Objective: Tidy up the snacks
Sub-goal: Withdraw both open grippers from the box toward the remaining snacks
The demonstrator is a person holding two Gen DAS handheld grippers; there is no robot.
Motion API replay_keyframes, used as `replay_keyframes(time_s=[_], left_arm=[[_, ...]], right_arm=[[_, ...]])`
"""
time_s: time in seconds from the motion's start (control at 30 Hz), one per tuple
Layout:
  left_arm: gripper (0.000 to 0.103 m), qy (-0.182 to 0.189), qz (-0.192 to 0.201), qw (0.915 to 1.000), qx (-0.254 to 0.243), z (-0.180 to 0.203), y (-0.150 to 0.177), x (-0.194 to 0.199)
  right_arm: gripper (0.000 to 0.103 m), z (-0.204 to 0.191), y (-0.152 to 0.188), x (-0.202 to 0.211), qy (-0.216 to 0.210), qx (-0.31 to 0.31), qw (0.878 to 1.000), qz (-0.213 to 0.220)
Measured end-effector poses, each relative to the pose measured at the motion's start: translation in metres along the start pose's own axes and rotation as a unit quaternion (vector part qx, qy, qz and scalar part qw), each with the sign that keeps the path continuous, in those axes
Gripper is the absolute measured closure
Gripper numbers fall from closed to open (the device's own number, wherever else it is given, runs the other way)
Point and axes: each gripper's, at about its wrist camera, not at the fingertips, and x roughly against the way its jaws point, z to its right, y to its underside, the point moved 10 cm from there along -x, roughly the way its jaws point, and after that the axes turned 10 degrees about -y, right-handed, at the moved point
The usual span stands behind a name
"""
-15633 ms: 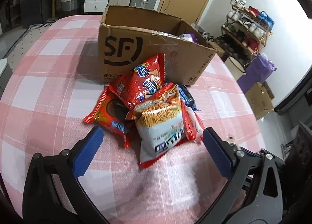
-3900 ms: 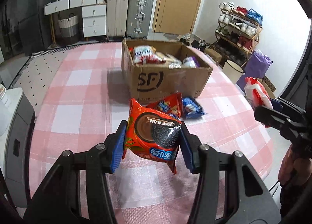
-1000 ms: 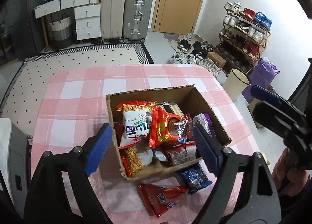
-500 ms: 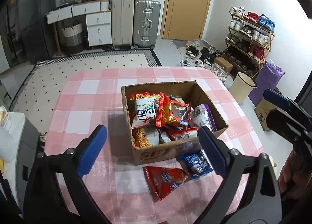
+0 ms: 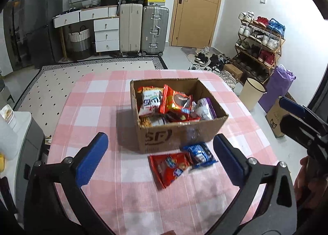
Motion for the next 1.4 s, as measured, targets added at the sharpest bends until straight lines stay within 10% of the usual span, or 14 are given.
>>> replay_keyframes(time_s=[0.7,1.4], left_arm=[[0.001,0.026,-0.063,0.9970,0.037,-0.001,0.094,-0.023],[0.001,0.038,-0.120,0.9917,0.026,0.036,0.107,-0.124]], right_arm=[[0.001,0.004,0.083,0.019,0.004,-0.028,0.999,-0.018],[0.001,0.037,0.126,-0.019,-0.013,-0.071,0.997,-0.041]])
